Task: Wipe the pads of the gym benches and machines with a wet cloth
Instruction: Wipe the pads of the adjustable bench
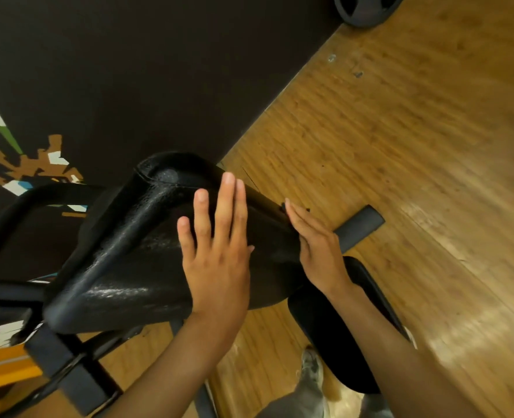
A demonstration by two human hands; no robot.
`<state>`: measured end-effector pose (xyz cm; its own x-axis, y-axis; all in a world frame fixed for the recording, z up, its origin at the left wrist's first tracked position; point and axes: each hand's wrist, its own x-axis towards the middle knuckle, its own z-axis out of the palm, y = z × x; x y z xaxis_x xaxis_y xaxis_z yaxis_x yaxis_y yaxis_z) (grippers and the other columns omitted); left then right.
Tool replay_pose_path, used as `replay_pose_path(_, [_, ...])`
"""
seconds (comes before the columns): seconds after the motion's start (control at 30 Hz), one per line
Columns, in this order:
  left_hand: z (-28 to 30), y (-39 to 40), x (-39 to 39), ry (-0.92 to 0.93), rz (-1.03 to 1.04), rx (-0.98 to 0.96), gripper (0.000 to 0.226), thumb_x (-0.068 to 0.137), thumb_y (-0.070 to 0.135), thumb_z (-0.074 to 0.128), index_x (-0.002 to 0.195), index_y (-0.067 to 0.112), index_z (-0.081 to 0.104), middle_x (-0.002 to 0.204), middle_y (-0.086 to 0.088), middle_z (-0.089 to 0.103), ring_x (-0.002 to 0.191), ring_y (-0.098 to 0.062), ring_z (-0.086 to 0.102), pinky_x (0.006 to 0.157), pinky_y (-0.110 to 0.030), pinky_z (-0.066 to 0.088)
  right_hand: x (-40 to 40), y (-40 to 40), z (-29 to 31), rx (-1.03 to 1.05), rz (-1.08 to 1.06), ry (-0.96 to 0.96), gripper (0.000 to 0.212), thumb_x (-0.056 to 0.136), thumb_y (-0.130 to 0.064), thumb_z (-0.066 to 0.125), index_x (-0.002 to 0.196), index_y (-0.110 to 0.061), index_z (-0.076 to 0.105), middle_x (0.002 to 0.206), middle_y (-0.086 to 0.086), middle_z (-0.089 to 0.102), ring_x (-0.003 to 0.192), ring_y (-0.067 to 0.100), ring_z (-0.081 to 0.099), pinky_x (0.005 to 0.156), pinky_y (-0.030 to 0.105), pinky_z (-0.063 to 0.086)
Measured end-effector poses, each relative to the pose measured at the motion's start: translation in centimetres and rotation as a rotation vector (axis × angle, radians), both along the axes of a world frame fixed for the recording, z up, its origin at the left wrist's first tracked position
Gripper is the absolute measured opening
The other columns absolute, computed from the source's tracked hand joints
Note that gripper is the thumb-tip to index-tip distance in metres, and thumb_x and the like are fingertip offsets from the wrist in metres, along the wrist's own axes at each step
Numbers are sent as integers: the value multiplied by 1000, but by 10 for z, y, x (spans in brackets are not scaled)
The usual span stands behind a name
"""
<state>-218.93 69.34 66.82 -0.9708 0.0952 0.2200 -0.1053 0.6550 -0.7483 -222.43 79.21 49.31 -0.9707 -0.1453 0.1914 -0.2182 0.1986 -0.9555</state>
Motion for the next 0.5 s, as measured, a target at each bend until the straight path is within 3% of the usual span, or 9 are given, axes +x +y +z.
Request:
replay_pose_path(0.1, [-4,0,-1,27,-8,22,131,77,46,85,164,12,-6,167,-6,-29,152,-32,-31,124,-49,-17,6,-8,-9,-82,-3,74,66,97,16,47,156,-13,39,161,-2,39,149,11,37,122,31,31])
replay_pose_path(0.2, [-4,2,-2,8,-20,50,130,78,45,85,163,12,-7,166,-4,-31,152,-31,-31,124,-49,-18,19,2,-89,-47,-41,-109,67,98,15,49,153,-21,43,156,-3,46,146,14,42,121,40,34])
replay_pose_path(0.3, [-3,3,0,1,-25,82,129,79,43,84,163,13,-9,166,-2,-32,152,-30,-31,124,-49,-17,22,6,-142,51,-40,-257,66,97,16,48,151,-22,43,151,-1,50,142,22,47,121,30,31])
replay_pose_path(0.5, [0,0,1,-32,-36,122,129,81,42,84,163,15,-11,166,1,-31,151,-28,-33,124,-49,-17,11,-4,-181,106,-8,-418,67,93,21,42,150,-14,50,154,3,48,144,21,43,121,25,25])
